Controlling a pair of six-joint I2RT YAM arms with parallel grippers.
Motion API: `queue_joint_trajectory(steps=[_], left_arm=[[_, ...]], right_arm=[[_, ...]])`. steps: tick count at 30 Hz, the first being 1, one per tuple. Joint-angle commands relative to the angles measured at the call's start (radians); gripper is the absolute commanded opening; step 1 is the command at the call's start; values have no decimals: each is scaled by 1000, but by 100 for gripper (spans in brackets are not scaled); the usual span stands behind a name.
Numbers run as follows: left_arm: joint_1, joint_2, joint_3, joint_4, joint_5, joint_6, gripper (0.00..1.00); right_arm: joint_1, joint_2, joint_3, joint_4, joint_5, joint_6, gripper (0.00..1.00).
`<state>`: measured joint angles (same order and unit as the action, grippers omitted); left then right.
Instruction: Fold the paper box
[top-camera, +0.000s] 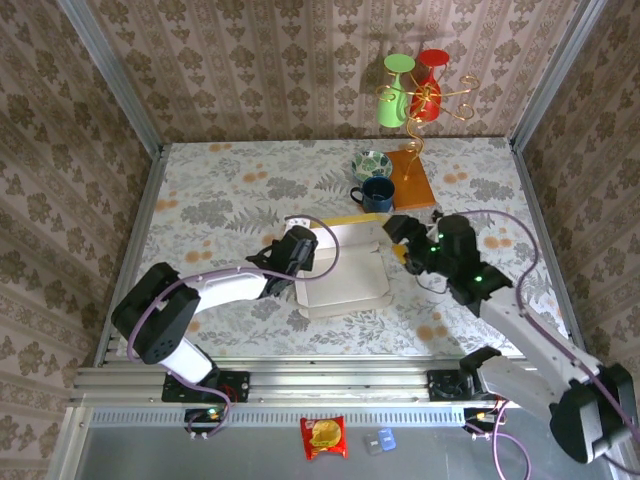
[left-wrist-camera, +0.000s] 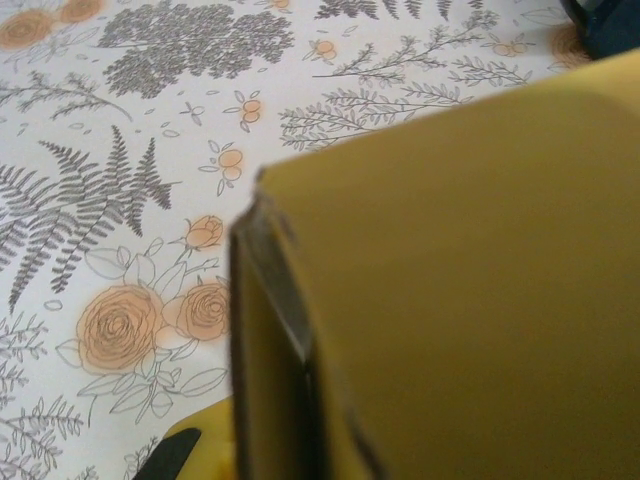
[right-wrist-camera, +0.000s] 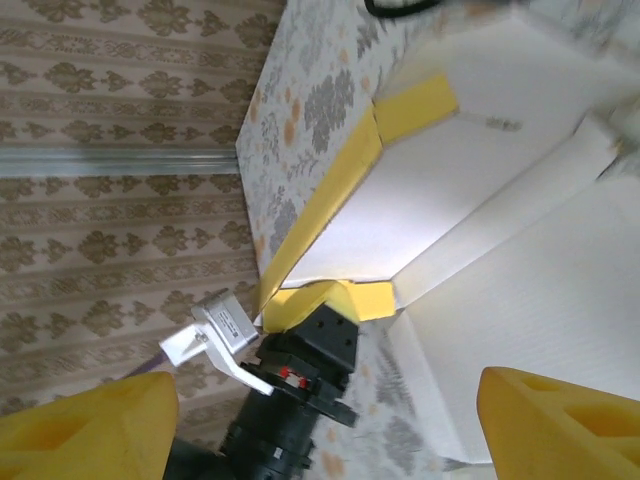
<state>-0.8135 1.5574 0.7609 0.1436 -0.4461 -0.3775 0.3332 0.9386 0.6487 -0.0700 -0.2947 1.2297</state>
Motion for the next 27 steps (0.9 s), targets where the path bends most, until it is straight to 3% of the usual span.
queue_joint_trajectory(steps=[1, 5, 11, 19, 27], left_arm=[[35, -34, -12, 38, 94, 112, 0], [73, -34, -25, 59, 186, 190, 0], [162, -11, -17, 66, 365, 248, 0], [249, 37, 24, 47, 529, 305, 0], [296, 96, 94, 6, 600, 336, 0]], right_arm=[[-125, -76, 55, -281, -108, -253, 77], [-309, -54, 23, -327, -194, -379, 61], [-336, 123, 51, -298, -164, -584, 42], [-322, 422, 126, -150, -181, -757, 35], [-202, 620, 246, -120, -199, -912, 39]])
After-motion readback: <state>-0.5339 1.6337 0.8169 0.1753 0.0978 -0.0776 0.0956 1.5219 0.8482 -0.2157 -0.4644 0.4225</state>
